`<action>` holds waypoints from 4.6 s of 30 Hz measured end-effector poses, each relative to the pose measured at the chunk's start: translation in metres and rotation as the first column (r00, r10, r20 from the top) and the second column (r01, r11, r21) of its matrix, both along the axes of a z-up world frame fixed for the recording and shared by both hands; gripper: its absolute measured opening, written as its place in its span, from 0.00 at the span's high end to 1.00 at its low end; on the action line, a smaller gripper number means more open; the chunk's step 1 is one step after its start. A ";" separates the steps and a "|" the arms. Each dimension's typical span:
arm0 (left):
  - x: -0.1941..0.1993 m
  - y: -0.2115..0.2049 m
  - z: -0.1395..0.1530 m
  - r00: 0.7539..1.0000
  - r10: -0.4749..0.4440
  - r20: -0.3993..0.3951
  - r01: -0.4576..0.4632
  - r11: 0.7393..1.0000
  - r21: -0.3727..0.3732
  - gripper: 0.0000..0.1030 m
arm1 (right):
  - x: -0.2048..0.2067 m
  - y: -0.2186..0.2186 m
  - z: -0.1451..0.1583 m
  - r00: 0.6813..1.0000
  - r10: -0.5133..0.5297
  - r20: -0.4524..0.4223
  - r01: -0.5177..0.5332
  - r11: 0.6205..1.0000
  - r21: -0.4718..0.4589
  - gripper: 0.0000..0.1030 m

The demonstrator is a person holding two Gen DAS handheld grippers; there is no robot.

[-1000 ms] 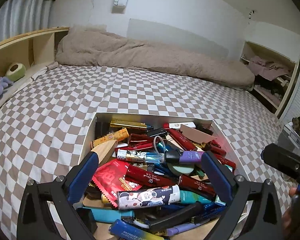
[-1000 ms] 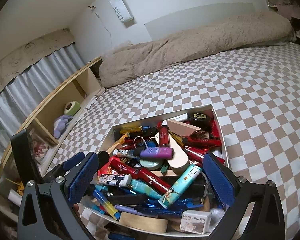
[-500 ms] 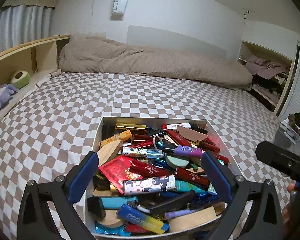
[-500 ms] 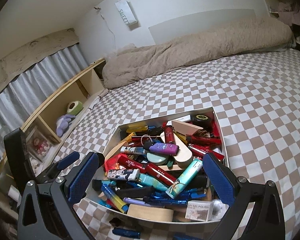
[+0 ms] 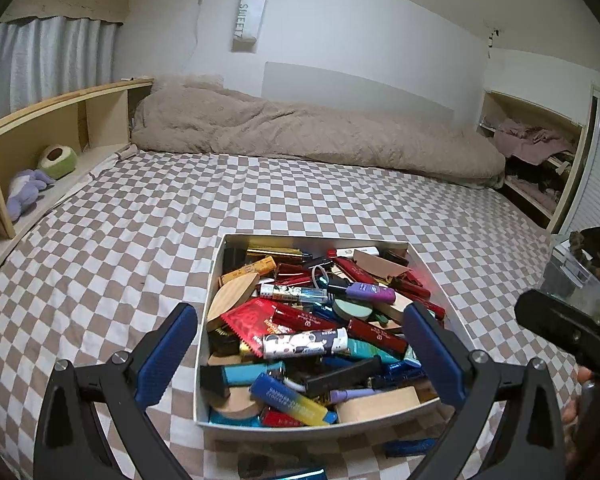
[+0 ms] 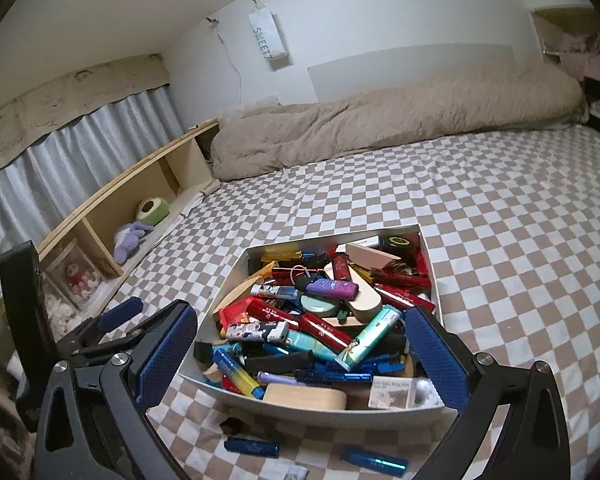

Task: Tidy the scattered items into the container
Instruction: 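Withdraw both tools from the shoebox toward the remaining loose lighters, then lower the left gripper onto the dark blue lighter and close it, then grasp the mint-green lighter with the right gripper while the left holds the blue lighter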

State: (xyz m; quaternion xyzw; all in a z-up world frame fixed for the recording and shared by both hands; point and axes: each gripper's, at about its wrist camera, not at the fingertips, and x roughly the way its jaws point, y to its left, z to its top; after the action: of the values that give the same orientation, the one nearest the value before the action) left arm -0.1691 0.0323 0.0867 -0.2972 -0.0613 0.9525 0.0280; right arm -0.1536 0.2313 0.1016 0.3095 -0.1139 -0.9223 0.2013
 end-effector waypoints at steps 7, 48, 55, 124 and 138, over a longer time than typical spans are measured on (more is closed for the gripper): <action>0.023 0.003 0.009 1.000 0.005 -0.005 -0.005 1.000 -0.020 0.00 | 0.025 0.006 0.008 0.999 -0.020 -0.051 0.022 0.999 0.046 0.00; 0.095 -0.020 -0.085 0.983 0.106 0.149 -0.100 0.994 -0.050 0.00 | 0.087 0.010 -0.101 0.995 -0.085 0.057 0.074 0.982 0.173 0.00; 0.101 -0.020 -0.124 0.970 0.091 0.227 -0.078 0.995 -0.065 0.00 | 0.090 0.008 -0.136 0.986 -0.106 0.126 0.077 0.973 0.216 0.00; 0.054 0.010 -0.202 0.953 0.171 0.252 -0.161 0.985 -0.057 0.19 | 0.091 0.023 -0.202 0.931 -0.352 0.093 0.318 0.911 0.263 0.00; 0.079 -0.019 -0.194 0.974 0.063 0.218 -0.053 0.997 -0.051 0.19 | 0.103 0.000 -0.202 0.948 -0.306 0.090 0.269 0.919 0.289 0.00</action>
State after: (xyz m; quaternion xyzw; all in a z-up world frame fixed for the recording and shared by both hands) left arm -0.0902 0.0136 -0.1076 -0.3994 -0.0513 0.9153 -0.0133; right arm -0.0505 0.2312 -0.1004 0.3751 -0.0433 -0.9259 0.0108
